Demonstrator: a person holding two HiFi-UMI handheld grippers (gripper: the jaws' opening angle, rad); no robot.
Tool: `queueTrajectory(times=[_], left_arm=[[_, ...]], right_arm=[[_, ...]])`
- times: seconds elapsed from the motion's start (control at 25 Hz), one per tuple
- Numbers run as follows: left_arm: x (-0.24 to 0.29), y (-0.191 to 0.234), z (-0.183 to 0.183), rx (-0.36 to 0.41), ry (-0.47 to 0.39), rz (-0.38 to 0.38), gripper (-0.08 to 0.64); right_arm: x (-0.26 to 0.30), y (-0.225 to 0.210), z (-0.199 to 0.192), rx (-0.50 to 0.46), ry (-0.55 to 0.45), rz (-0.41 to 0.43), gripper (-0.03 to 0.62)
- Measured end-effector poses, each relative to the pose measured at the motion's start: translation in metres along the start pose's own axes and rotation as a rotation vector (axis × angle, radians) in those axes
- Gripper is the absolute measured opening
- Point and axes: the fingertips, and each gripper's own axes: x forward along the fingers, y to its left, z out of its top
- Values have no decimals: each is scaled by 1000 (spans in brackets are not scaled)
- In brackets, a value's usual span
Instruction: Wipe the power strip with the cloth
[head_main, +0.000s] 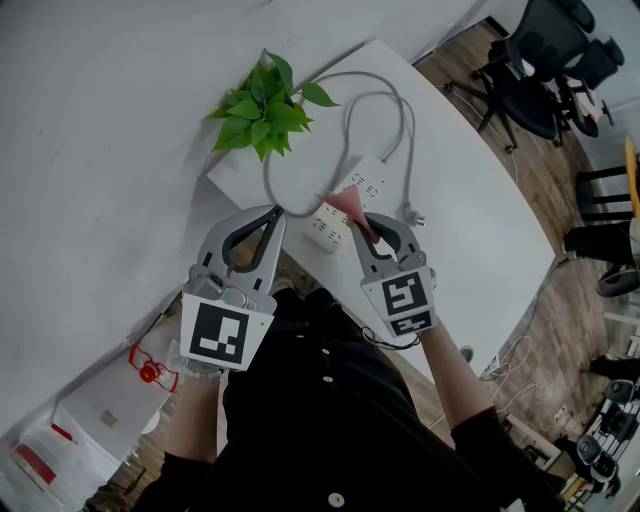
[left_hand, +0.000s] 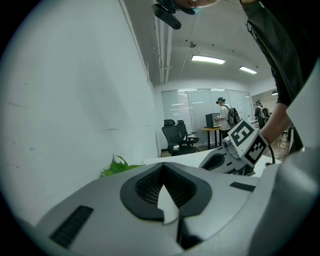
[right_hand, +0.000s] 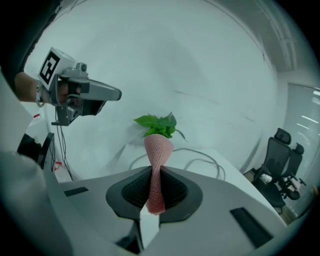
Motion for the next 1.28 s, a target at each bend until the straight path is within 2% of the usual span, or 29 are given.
queueTrajectory(times=[0.16,0.48,0.6,0.84,1.08,1.28], left_arm=[[6,-4,8,4,-22,-27,12],[13,-11,24,40,-51,-68,12],[13,-13,27,49,-50,-84,12],[15,-19,30,58,-48,-110,12],[19,-25,29,62,-39,-134,12],[21,-28,31,61,-43,-138,12]], right_arm=[[-22,-27,18,66,-77,-130,57],[-73,-60,45,118,-218,-311,57],[-90,-67,44,132,-215,-363,57],[-109,-76,40,157,-240,-411,57],[-116,-81,35,176,-212,-441,57],[-113,-78,32,167,-221,-420,57]])
